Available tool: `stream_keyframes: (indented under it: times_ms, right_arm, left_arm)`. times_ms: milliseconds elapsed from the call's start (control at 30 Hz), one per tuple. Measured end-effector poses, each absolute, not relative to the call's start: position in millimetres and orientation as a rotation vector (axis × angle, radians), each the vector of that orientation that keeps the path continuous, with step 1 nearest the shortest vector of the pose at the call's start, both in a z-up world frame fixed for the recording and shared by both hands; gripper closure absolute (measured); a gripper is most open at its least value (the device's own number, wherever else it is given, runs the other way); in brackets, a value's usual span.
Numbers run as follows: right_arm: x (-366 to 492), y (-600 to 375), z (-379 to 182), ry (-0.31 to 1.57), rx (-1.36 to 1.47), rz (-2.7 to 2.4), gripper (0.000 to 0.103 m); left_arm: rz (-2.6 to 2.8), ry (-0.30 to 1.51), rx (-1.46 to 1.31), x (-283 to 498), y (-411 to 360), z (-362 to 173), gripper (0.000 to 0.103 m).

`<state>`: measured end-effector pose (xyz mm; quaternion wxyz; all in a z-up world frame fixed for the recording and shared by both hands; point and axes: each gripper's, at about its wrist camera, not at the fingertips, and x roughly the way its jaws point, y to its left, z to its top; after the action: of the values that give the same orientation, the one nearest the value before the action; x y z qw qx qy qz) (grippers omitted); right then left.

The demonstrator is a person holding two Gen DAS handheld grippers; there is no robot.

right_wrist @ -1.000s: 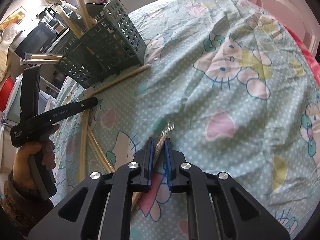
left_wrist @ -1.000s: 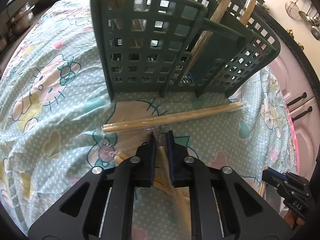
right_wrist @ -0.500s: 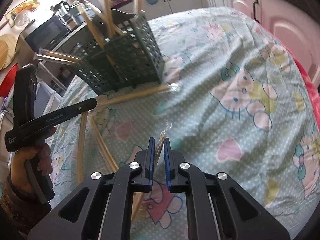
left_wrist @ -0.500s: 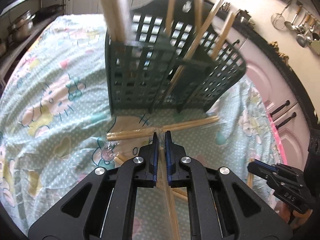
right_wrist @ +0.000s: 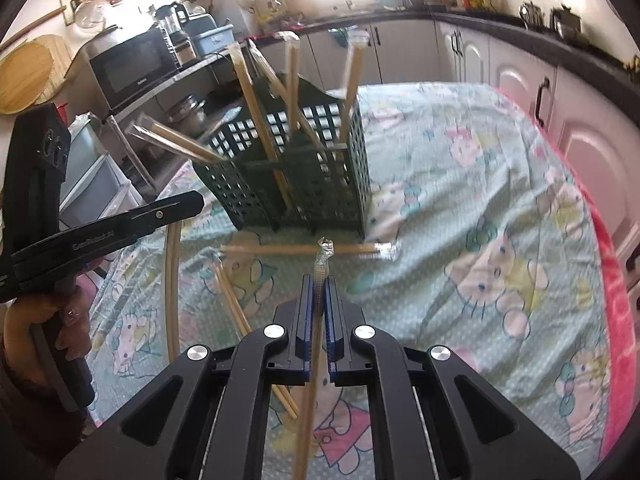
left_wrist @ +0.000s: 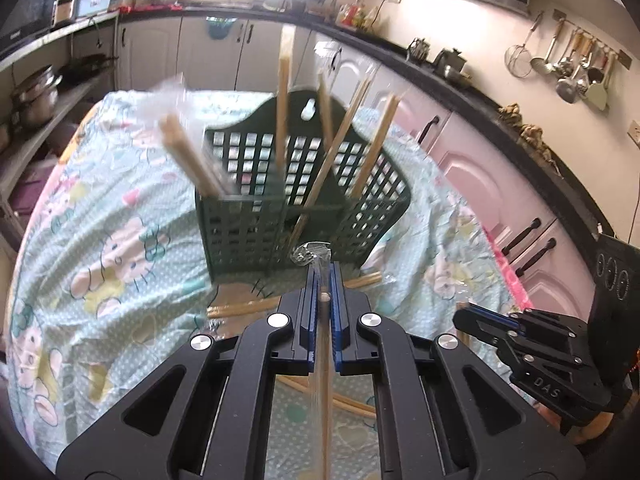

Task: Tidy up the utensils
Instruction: 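Lift both held chopsticks up over the green basket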

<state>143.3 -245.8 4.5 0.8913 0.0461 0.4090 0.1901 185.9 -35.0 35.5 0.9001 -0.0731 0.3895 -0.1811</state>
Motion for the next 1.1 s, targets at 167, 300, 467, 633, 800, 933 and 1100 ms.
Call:
stream_keyframes:
  times_ms: [167,300,467,633,800,933,1100]
  right_arm:
    - [142,-241,18,0.807,0.069,0.402,0.097]
    - [142,-237,29,0.775,0.043,0.408,0.097]
    - [141,-232,44,0.727,0.015,0.415,0.098]
    - [142,-226,61,0.68,-0.004,0.432,0.098]
    - [144,-220,83,0.62,-0.022,0.445,0.098]
    - [144,-215,103,0.568,-0.032,0.462,0.098]
    - [146,-210,128,0.502,-0.05,0.481,0.098]
  left_arm:
    - [-0.384,0.752,-0.144,180,-41,54,0.1]
    - [-0.393,0.719,-0.143,175,-40,66,0.1]
    - [-0.402,0.681,-0.143,171,-39,82,0.1]
    - [-0.399,0.642,-0.144,169,-38,100,0.1]
    - [-0.394,0.592,-0.15,168,-34,121,0.1]
    - [-0.389,0.542,-0.16,168,-29,141,0.1]
    - [-0.372,0.476,-0.156,168,-25,167,0.1]
